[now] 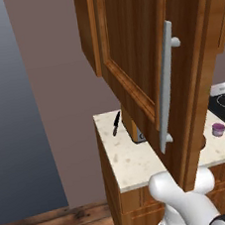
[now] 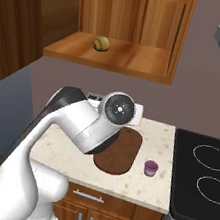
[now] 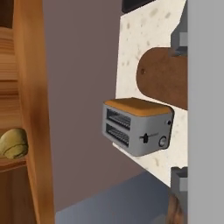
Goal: Pick the bread, place it on the cutting board, pick the jam, place it on the counter, and close the cabinet.
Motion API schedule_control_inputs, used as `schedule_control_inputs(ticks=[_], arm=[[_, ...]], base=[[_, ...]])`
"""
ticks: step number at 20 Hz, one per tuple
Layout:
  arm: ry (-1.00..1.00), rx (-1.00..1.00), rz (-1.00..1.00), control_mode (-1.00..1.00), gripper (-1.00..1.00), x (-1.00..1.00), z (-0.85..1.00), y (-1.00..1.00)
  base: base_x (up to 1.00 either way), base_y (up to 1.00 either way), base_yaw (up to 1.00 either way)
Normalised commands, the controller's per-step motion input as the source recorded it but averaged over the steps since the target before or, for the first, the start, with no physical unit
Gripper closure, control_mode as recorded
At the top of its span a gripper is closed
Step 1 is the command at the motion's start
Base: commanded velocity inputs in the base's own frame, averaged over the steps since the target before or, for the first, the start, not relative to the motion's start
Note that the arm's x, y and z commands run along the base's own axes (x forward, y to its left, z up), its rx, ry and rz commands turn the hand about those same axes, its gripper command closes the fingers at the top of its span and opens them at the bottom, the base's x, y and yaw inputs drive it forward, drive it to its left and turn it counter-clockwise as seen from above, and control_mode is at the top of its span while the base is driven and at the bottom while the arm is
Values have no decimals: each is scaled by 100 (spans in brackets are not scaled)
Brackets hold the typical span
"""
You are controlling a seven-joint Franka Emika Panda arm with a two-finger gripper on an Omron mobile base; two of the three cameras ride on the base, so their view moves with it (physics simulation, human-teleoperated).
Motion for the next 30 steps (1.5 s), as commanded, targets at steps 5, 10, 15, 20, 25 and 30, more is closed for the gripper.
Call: schedule_control_inputs(ticks=[5, 10, 15, 20, 25, 30], arm=[[0, 0, 0, -100, -100, -17, 11, 53], [0, 0, 0, -100, -100, -5, 23, 52], [-1, 0, 0, -100, -100, -3, 42, 40], [0, 0, 0, -100, -100, 0, 39, 14], [0, 0, 0, -100, -100, 0, 41, 1], [4, 0, 0, -100, -100, 0, 41, 0]], base=[[0, 0, 0], [0, 0, 0], [0, 0, 0], [0, 0, 0], [0, 0, 0], [0, 0, 0]])
